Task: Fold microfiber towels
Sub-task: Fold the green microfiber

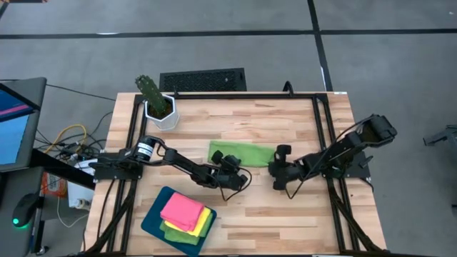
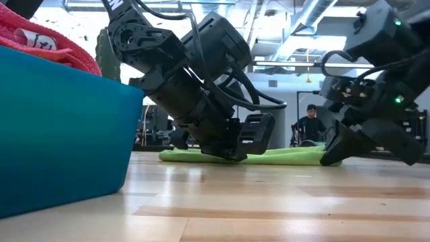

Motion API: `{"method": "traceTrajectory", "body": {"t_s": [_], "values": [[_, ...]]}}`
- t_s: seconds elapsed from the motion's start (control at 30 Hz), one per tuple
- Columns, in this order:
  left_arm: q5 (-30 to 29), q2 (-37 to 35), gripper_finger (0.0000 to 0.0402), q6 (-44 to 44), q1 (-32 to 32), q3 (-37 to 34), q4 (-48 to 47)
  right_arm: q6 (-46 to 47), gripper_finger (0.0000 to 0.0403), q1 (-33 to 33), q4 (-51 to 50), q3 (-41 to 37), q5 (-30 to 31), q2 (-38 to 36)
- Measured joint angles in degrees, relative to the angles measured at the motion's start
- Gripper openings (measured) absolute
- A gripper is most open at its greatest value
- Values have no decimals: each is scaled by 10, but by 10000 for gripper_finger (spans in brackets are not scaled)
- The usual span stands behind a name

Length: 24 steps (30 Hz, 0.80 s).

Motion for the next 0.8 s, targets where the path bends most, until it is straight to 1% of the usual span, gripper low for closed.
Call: {"method": "traceTrajectory", "body": {"t_s": [0.1,0.23,0.37,0.47,0.53,0.67,0.7,0.8], "values": [[1,0,0,0,0,0,3,-35,33,-18,-67,48,-8,-5],[1,1,0,0,0,0,5,-102,22,-44,-92,99,-31,-6],[1,1,0,4,0,0,7,-169,15,-69,-80,139,-37,-6],[7,1,0,13,0,0,13,-211,24,-87,-77,164,-40,-7],[8,1,0,21,0,0,18,-231,29,-103,-61,175,-70,-3],[20,2,0,42,0,0,35,-249,25,-130,-11,178,-156,17],[20,2,0,46,0,0,36,-256,22,-134,-1,178,-168,27],[27,2,0,63,0,-1,43,-284,19,-138,24,177,-170,43]]}}
